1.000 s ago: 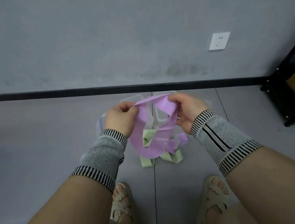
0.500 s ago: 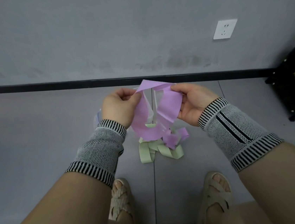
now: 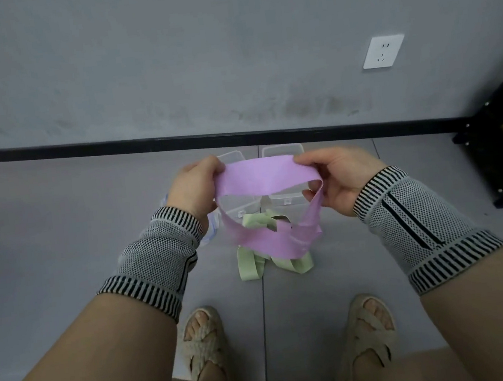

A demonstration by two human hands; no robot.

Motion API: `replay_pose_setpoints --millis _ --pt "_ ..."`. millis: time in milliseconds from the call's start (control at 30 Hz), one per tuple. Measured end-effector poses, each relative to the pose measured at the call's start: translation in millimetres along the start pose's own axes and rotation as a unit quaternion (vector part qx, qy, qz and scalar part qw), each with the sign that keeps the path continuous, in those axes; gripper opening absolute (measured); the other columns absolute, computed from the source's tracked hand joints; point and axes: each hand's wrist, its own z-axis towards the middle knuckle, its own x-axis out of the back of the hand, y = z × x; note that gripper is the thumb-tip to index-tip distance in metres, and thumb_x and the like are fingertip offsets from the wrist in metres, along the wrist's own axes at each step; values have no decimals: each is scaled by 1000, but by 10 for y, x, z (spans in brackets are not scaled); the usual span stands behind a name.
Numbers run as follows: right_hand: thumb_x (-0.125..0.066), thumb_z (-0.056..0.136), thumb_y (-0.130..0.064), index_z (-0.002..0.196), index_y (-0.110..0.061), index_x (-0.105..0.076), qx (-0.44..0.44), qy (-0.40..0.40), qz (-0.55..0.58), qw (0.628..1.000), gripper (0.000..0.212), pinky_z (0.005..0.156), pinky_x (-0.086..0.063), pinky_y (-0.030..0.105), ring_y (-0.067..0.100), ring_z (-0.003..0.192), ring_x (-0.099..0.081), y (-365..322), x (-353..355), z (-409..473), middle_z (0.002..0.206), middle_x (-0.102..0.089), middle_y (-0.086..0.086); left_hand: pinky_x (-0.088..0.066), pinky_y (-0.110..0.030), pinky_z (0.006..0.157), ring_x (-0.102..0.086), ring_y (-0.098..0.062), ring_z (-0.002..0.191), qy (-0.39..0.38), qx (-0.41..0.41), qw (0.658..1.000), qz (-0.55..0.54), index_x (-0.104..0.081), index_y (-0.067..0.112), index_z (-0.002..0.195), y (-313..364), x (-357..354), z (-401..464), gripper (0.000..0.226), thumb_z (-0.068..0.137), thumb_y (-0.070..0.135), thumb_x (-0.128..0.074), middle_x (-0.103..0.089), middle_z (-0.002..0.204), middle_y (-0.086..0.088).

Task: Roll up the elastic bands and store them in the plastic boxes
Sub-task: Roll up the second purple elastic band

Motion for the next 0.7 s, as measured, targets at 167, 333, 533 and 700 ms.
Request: replay_pose_setpoints --millis 167,333,533,700 --pt "-57 90 -11 81 -12 -62 -7 -37 104 994 11 52 -53 25 11 48 -60 -24 -8 -1 58 -64 0 -41 -13 59 -54 -1 67 9 -124 984 129 -63 20 83 -45 -30 -44 5 85 25 -63 -61 77 9" --pt "-53 92 -8 92 -8 -62 -17 -65 152 986 9 69 -57 33 19 77 -67 -44 -41 -12 85 -68 8 -42 -7 55 -55 9 59 -138 -143 969 147 -68 19 81 -47 -140 -198 10 84 28 -66 -65 75 9" --pt "-50 91 -5 90 -3 -61 -22 -89 204 975 11 70 -58 40 23 77 -69 -79 -13 -60 85 -70 11 -50 -15 80 -62 -5 95 -130 -139 973 128 -63 16 104 -116 -237 -116 26 80 19 -72 -66 105 4" --pt "-49 90 -2 90 -1 -59 -11 -93 226 970 10 69 -59 44 25 72 -71 -90 5 -73 82 -70 14 -49 -15 67 -60 -9 70 -138 -156 969 131 -64 16 74 -104 -277 -158 11 82 11 -70 -67 79 -3"
